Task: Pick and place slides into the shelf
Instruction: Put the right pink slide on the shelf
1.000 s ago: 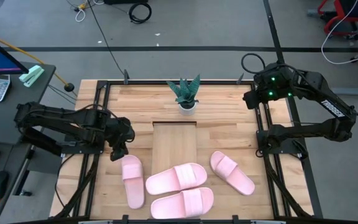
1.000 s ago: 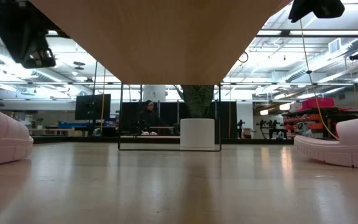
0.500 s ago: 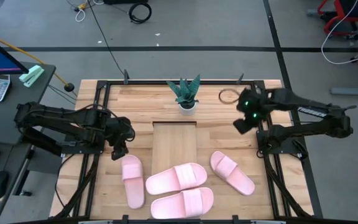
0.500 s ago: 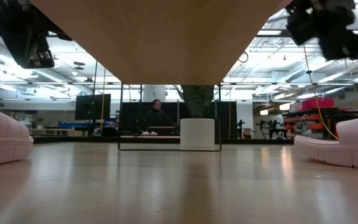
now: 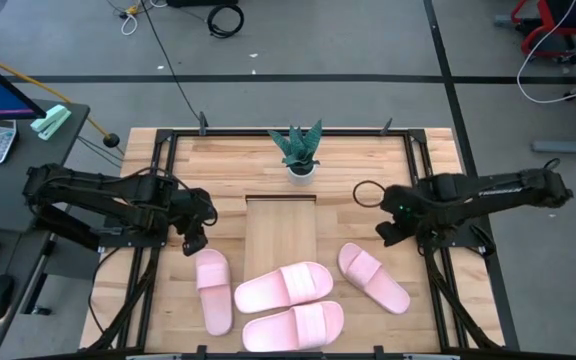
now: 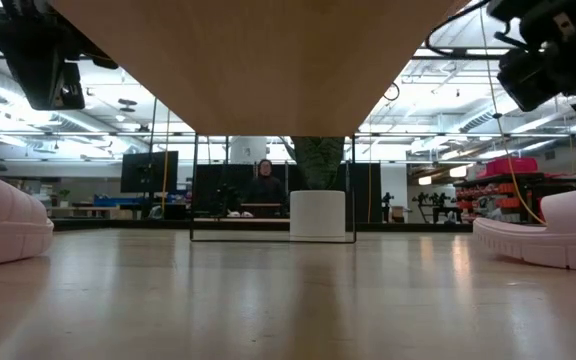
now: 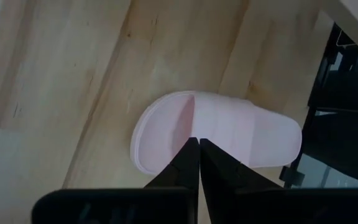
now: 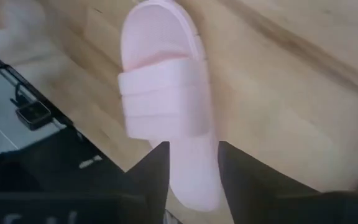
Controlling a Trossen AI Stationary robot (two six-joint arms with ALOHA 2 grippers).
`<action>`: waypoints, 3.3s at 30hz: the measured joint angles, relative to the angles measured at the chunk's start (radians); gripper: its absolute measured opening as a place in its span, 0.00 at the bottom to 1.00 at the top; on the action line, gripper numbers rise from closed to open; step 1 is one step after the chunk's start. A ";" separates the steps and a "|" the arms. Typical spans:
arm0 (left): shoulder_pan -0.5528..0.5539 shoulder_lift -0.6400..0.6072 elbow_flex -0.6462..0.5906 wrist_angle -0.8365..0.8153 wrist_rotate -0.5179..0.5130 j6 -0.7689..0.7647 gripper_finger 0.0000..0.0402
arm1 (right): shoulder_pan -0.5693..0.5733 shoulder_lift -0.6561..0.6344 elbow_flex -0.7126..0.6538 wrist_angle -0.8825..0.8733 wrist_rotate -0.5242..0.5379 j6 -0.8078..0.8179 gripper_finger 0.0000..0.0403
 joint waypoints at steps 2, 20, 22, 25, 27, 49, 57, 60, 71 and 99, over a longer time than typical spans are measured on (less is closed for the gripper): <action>0.000 0.000 0.000 0.000 -0.006 -0.009 0.03 | 0.059 -0.010 -0.032 0.062 0.040 0.072 0.39; 0.000 0.000 0.000 0.044 -0.016 -0.035 0.04 | 0.490 0.004 -0.167 0.265 0.212 0.548 0.76; 0.000 0.000 0.000 0.044 -0.016 -0.035 0.03 | 0.529 0.023 -0.167 0.279 0.214 0.602 0.78; 0.000 0.000 0.000 0.044 -0.017 -0.034 0.03 | 0.580 0.068 -0.167 0.318 0.231 0.662 0.79; 0.000 0.000 0.000 0.044 -0.019 -0.034 0.03 | 0.606 0.108 -0.167 0.351 0.255 0.688 0.78; 0.000 0.000 0.000 0.048 -0.032 -0.007 0.05 | 0.653 0.532 -0.158 0.693 0.306 0.742 0.72; -0.001 0.000 0.000 0.053 -0.053 -0.006 0.05 | 0.657 0.534 -0.160 0.640 0.352 0.759 0.34; -0.001 0.000 0.000 0.053 -0.067 -0.005 0.04 | 0.663 0.527 -0.162 0.631 0.369 0.759 0.20; 0.000 0.000 0.000 0.058 -0.068 -0.005 0.05 | 0.664 0.361 -0.107 0.406 0.473 0.754 0.10; 0.000 0.000 0.000 0.087 -0.075 -0.008 0.03 | 0.487 0.206 0.720 -0.601 1.036 0.350 0.06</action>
